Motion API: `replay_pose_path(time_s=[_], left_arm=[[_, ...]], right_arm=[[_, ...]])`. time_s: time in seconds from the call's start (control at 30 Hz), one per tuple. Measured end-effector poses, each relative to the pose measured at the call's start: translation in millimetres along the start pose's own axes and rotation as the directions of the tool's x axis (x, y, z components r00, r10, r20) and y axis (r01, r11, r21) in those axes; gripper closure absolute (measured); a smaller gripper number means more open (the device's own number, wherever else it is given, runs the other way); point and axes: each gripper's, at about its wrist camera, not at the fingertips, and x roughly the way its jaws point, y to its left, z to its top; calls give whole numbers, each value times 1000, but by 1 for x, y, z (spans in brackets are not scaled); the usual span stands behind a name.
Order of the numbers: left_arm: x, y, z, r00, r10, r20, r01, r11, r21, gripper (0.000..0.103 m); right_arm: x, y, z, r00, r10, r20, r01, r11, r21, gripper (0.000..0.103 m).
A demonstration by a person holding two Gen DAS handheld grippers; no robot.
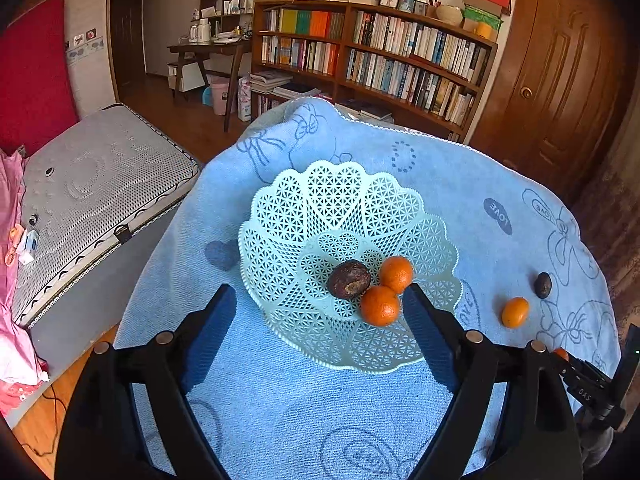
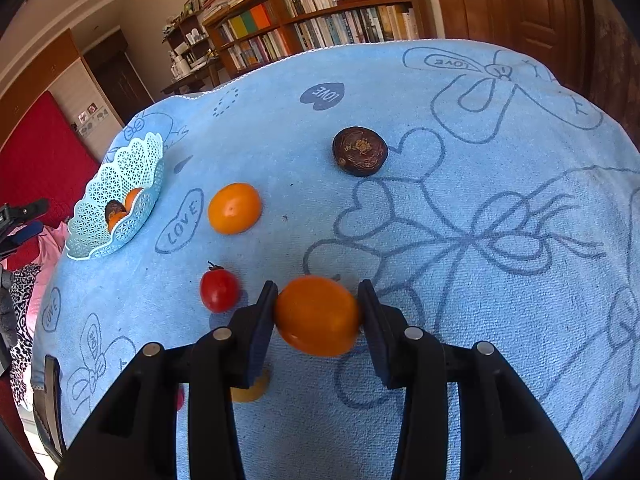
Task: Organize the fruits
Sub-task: 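Lower the dark brown fruit into the basket and open the left tool, then lower the held orange into the basket and open the right tool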
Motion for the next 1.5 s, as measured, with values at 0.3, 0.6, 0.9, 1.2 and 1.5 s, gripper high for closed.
replay_pose_path(time_s=[0.3,0.6,0.9,1.2,1.5], left_arm=[[-45,22,-5,998,-16,60,16,1000,-3,11],[-84,43,-21,988,-75,137,78,997,-19,8],[-98,76,-40,983,-65,172,77,995,-64,8],[-102,93,-45,978,-91,189,110,990,-91,8],[-96,90,-46,979,-102,175,120,988,-96,4]], right_arm=[[-9,24,10,1000,26,17,-25,999,-45,61],[-5,98,31,994,108,4,-106,981,-162,61],[16,191,45,985,171,-30,-172,941,-291,61],[45,239,61,987,156,-50,-163,932,-324,61],[49,224,66,988,149,-30,-151,951,-271,48]])
